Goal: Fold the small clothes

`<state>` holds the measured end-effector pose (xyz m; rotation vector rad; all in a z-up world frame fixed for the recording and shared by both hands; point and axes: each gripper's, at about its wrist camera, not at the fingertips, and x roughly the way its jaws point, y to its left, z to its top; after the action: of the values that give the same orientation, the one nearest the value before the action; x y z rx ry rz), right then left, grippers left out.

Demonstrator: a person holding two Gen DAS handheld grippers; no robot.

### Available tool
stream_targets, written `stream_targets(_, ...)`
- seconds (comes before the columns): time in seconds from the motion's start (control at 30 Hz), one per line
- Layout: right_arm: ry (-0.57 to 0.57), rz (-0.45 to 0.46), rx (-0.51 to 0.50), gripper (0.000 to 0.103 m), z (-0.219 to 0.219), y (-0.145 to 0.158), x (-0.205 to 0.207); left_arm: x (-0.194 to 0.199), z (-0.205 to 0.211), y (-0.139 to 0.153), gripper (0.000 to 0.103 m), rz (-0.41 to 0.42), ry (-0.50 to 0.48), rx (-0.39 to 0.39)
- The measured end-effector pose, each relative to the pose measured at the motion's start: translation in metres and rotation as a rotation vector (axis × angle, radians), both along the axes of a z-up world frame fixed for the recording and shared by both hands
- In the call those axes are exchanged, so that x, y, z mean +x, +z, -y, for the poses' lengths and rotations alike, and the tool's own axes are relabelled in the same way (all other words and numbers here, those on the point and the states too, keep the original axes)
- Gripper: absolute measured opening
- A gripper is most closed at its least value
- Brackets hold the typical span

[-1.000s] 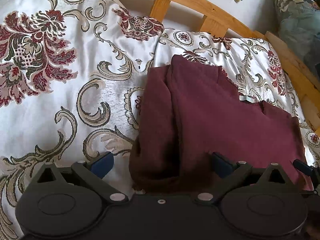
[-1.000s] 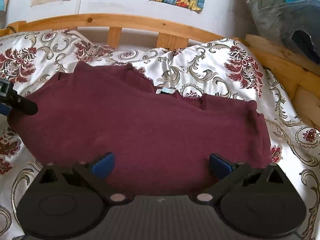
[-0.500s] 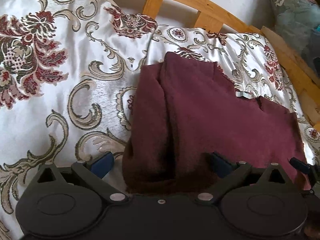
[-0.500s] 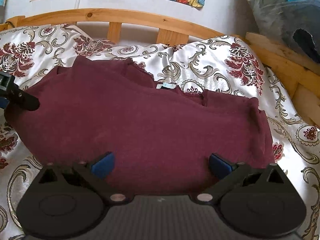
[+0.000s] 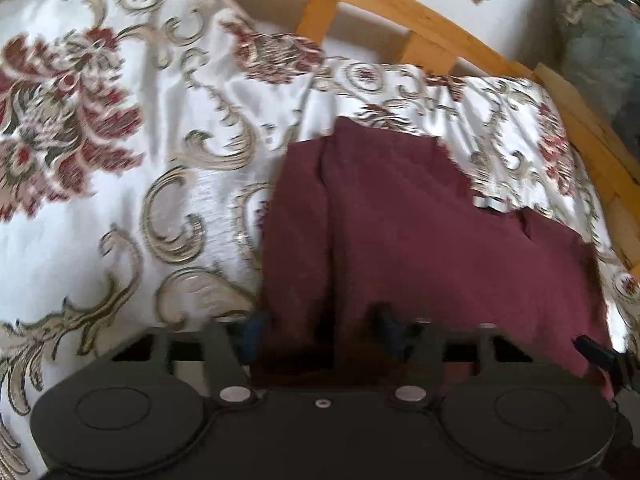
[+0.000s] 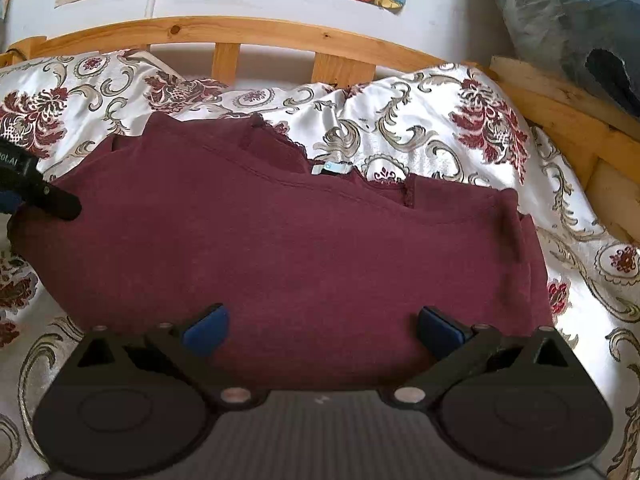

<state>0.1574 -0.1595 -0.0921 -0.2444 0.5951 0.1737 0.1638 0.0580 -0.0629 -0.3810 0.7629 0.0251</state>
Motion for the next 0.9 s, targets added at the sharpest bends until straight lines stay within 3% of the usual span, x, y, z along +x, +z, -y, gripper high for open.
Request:
stream_targets(0.2, -0.009, -0.049, 0.039, 0.103, 0.006, 0.004, 0.006, 0.008, 0.011, 0.020, 0.021, -0.030, -0.051, 0.077)
stream_targets(0.37, -0.015, -0.080, 0.061, 0.103, 0.009, 0.006, 0.009, 0.010, 0.020, 0.039, 0.018, -0.017, -0.073, 0.111)
stream_targets(0.53, -0.029, -0.110, 0.066, 0.103, 0.011, 0.011, 0.011, 0.010, 0.041, 0.068, 0.016, 0.051, -0.131, 0.151)
stream_targets(0.73, -0.148, -0.010, 0.154, 0.103, 0.049, 0.040, 0.006, 0.020, 0.090, 0.100, 0.013, 0.148, -0.288, 0.206)
stream_targets(0.9, -0.265, 0.037, 0.231, 0.103, 0.097, 0.057, 0.016, 0.026, 0.148, 0.103, 0.012, 0.202, -0.458, 0.290)
